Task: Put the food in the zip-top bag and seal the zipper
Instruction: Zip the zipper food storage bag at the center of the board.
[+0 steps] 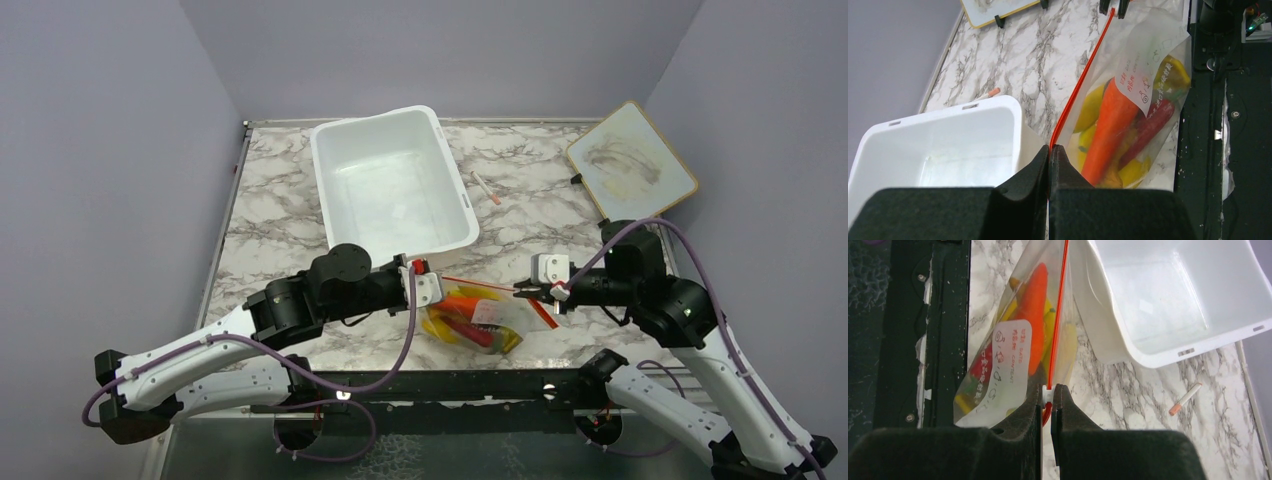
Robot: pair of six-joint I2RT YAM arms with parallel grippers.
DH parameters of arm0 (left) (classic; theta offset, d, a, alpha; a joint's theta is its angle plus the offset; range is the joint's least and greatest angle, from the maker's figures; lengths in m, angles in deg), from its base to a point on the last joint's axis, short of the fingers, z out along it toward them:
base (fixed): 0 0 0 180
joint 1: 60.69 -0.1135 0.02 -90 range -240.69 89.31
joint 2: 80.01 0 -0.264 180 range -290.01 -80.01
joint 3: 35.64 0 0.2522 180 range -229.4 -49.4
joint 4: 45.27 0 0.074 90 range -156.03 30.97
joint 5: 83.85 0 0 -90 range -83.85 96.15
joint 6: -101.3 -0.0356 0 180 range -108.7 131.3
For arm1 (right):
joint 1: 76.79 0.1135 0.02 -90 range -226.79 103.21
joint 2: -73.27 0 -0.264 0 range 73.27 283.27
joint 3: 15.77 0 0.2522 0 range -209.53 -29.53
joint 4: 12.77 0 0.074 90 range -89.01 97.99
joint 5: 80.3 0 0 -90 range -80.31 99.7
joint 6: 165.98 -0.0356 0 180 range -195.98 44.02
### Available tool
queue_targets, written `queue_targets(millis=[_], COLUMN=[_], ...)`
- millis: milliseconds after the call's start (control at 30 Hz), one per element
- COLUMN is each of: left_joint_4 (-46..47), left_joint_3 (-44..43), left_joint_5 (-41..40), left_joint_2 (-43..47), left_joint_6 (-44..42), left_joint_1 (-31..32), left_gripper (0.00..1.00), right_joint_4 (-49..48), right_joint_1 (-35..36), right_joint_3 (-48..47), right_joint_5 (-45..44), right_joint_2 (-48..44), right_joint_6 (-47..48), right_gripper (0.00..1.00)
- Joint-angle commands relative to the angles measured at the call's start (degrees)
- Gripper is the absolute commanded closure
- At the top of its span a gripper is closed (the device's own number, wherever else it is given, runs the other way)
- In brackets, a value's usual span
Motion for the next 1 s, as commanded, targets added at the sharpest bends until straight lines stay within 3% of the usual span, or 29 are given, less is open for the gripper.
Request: queue_targets(millis=[0, 600, 800, 967], left_joint_4=[-3.8, -7.6, -7.7, -7.9], left_joint_3=[-2.7, -3.4, -3.2, -3.5], left_joint_5=[-8.2, -16.3, -15.8, -9.9], left_joint_2=[2.1, 3.5, 3.6, 4.5], left_joint_6=[-1.1, -0.2, 0.5, 3.9], left_joint_1=[-0.4, -0.4, -0.4, -0.4], left_gripper=[1.0, 1.0, 1.0, 1.0], right_joint_4=[9.2, 28.8, 27.9, 28.7], right_joint_1=[-0.2, -0.3, -0.2, -0.2], right_joint_3=[-2.4, -10.5, -11.3, -14.3], right_joint_5=[-7.7, -24.3, -22.4, -19.5], right_joint_2=[-1.5, -3.5, -2.1, -1.2], right_joint_6=[0.5, -2.6, -2.5, -3.9], right_gripper=[0.99, 0.99, 0.99, 0.99])
